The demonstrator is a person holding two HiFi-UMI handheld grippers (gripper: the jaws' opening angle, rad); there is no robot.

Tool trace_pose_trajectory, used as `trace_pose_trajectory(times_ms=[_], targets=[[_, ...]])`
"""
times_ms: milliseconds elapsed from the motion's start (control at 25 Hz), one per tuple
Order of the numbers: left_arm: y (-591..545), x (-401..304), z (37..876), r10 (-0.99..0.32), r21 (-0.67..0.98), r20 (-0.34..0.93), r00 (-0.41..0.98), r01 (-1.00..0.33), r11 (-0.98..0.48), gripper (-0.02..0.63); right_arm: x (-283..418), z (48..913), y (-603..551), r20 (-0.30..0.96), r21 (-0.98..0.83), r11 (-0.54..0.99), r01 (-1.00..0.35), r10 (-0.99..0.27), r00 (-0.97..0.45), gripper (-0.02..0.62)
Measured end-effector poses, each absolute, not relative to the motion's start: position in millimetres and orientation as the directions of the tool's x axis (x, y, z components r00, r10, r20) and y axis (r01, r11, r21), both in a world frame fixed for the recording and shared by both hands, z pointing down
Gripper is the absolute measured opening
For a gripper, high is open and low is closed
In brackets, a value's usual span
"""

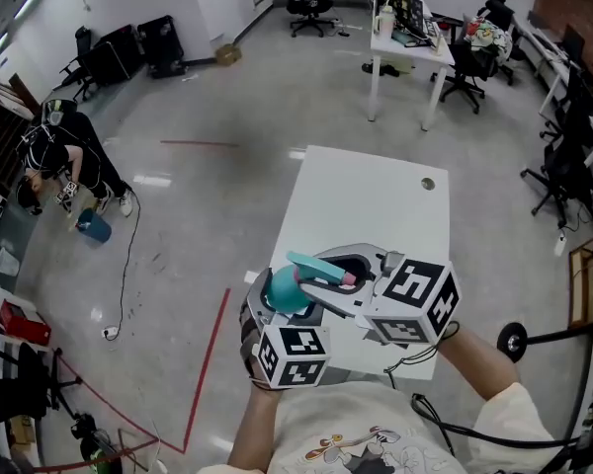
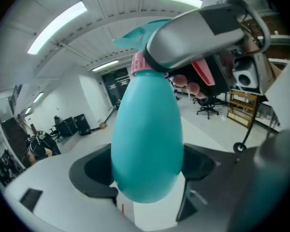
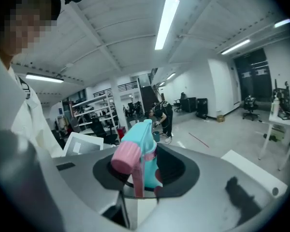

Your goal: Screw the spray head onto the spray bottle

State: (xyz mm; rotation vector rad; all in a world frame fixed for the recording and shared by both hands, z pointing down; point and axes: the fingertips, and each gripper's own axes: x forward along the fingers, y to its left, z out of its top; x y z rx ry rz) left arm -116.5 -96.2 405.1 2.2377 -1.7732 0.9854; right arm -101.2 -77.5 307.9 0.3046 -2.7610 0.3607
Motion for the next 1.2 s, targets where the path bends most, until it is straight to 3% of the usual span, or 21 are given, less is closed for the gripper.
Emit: trace_pose_trajectory(times_ms=[240, 440, 520, 680, 1040, 1200], targets=[[-94.4, -125.5, 406.4, -0.876, -0.345, 0.483, -0.006, -0.920, -0.184, 0.410, -103.9, 313.2, -70.0, 0.372, -0.209, 0.899, -0.385, -0.291, -0.881, 0.132], [-89.2, -118.9, 411.7, -0.871, -0.224, 0.483, 0.093, -0.948, -0.225, 0.410, -111.2, 320.6, -61.0, 0.376, -0.246, 0.904, -0.350, -0.244, -0.894, 0.143], [-89.4, -117.4, 410.7, -0.871, -0.213, 0.479, 0.110, -0.948, -0.237, 0.410, -112.1, 322.6, -56.3, 0.381, -0.265, 0.908, -0.325, -0.211, -0.900, 0.212], [-94.5, -111.5, 404.9, -0.868, -0.163, 0.472, 0.157, -0.952, -0.261, 0.410, -102.6, 322.4, -51.2, 0.389, -0.269, 0.917, -0.294, -0.176, -0.904, 0.245], [-94.0, -103.6, 394.3, -0.792, -0.092, 0.473, 0.386, -0.872, -0.480, 0.410, -49.9, 303.9, -64.7, 0.367, -0.211, 0.938, -0.276, -0.186, -0.912, 0.253], [-95.4, -102.6, 389.6, -0.770, -0.079, 0.464, 0.437, -0.846, -0.527, 0.410, -33.6, 298.7, -65.5, 0.352, -0.244, 0.948, -0.203, -0.109, -0.930, 0.253]])
